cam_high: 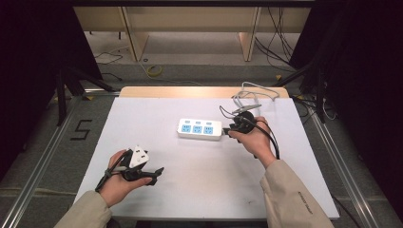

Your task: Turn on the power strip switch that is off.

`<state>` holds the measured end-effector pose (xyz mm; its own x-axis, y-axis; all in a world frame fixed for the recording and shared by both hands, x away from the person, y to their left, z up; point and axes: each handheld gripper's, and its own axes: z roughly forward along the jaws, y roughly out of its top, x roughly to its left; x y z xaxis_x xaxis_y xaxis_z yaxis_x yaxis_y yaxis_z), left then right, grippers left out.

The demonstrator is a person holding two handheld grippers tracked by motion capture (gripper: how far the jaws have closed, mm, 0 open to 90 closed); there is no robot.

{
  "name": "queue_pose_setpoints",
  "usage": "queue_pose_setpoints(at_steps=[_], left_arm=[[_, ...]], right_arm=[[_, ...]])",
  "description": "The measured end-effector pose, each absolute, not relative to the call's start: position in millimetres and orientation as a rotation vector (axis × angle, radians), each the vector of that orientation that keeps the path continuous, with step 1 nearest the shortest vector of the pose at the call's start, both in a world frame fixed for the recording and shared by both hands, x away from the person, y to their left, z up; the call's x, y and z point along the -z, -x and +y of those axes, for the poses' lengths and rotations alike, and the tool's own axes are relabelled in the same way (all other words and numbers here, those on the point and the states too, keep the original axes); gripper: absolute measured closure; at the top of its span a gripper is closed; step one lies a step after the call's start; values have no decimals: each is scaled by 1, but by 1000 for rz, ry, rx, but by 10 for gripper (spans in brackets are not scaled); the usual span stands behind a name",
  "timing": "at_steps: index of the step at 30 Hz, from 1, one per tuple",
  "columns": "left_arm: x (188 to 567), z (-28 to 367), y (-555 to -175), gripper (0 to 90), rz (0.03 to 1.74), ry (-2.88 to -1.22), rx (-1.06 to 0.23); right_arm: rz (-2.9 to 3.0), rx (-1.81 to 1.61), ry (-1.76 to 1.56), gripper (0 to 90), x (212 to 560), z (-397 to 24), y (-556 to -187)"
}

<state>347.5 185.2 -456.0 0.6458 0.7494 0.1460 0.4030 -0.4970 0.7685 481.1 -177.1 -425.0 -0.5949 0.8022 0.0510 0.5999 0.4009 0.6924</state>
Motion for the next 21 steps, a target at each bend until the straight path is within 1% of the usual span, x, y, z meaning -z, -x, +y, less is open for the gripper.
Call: queue_pose_setpoints(at_steps=[8, 13, 21], left_arm=[[456, 185, -348, 173, 894, -2142, -618], [456, 185, -347, 173, 900, -2139, -613], [457, 185, -347, 173, 903, -2142, -616]], right_arm=[[2371, -1010, -1228, 586, 422, -195, -464], [2343, -1081, -1273, 581, 422, -208, -454], [2352, -1069, -1264, 562, 428, -226, -437]])
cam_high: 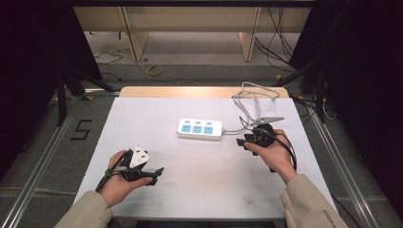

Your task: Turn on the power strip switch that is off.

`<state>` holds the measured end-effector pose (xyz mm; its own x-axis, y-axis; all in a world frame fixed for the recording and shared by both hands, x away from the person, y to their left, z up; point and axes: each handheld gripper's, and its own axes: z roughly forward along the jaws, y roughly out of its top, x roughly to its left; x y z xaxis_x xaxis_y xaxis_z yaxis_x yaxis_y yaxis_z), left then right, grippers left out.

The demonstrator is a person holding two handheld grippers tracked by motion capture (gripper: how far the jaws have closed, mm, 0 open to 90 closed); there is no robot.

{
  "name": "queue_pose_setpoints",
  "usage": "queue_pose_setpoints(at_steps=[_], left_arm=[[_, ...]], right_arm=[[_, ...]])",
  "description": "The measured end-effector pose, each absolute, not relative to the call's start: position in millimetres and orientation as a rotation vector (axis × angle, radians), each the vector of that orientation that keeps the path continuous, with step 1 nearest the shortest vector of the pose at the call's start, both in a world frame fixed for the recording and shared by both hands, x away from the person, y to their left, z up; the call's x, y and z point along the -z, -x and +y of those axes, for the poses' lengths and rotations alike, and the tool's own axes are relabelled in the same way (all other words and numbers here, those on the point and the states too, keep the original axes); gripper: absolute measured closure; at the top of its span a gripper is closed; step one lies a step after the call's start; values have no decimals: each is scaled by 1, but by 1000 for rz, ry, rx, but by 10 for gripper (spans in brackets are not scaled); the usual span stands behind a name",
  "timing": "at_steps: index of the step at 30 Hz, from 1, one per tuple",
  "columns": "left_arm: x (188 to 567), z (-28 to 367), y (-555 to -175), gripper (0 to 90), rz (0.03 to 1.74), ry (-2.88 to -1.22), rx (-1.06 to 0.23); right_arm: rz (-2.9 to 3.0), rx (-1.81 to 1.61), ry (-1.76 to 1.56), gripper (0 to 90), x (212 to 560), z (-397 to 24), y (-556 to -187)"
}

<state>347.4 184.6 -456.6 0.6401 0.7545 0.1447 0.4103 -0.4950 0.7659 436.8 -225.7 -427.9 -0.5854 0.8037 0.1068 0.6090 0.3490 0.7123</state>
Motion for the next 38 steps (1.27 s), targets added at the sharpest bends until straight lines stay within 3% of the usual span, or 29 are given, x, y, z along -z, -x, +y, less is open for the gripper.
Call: queue_pose_setpoints(at_steps=[29, 38], left_arm=[[457, 184, -347, 173, 902, -2144, -605], [455, 163, -342, 176, 852, -2143, -527]], right_arm=[[2284, -1109, -1249, 403, 443, -277, -363], [2247, -1135, -1270, 369, 445, -289, -350]])
